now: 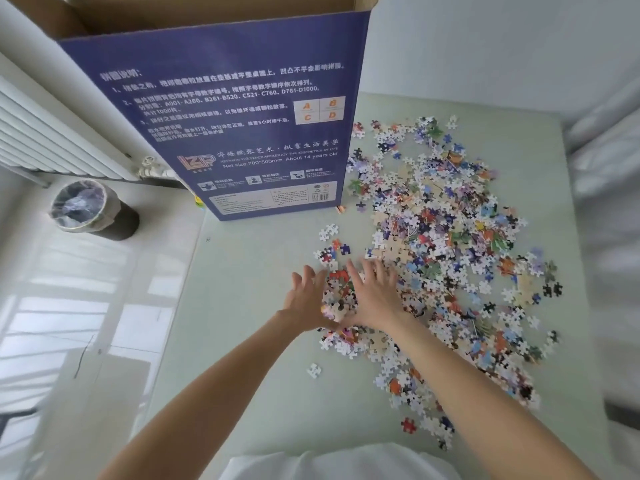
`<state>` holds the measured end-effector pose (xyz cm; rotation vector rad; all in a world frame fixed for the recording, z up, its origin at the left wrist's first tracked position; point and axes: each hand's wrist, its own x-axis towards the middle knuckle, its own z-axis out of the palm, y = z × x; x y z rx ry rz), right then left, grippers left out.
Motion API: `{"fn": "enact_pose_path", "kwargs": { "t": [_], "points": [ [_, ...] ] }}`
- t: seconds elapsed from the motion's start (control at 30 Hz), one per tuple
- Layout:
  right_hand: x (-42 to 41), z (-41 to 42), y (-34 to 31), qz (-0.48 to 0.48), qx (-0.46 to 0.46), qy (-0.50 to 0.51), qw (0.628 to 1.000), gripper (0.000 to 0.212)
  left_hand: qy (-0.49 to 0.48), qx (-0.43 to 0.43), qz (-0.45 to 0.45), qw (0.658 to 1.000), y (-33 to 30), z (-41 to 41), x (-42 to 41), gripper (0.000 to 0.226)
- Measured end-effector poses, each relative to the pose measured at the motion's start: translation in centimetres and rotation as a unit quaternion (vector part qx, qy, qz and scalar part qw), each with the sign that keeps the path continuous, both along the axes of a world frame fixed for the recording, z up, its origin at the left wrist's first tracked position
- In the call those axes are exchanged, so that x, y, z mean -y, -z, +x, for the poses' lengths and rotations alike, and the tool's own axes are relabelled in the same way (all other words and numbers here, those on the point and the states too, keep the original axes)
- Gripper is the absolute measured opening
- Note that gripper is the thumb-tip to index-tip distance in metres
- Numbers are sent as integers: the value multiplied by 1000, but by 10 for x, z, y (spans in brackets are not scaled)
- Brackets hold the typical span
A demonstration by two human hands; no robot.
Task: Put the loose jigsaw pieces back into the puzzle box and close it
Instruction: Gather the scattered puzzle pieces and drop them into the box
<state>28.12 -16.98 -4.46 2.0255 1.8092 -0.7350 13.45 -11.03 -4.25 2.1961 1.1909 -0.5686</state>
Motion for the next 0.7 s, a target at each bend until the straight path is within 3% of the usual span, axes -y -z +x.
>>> {"fn": "enact_pose_path", "kwargs": {
  "t": [0.13, 0.37, 0.57, 0.7],
  "points": [
    [8, -5, -1, 40, -23, 18, 999, 113, -7, 24, 24, 999, 2, 4, 13, 111],
    [25, -1, 4, 74, -66, 56, 993, 75, -70, 85, -28, 994, 5, 1, 17, 81],
    [42, 2, 4, 71, -34, 82, 994, 74, -69, 72, -46, 994, 1, 8, 17, 67],
    [40, -5, 3, 41, -81, 137, 986, 81, -61, 72, -55, 994, 0, 12, 19, 58]
  ]
}}
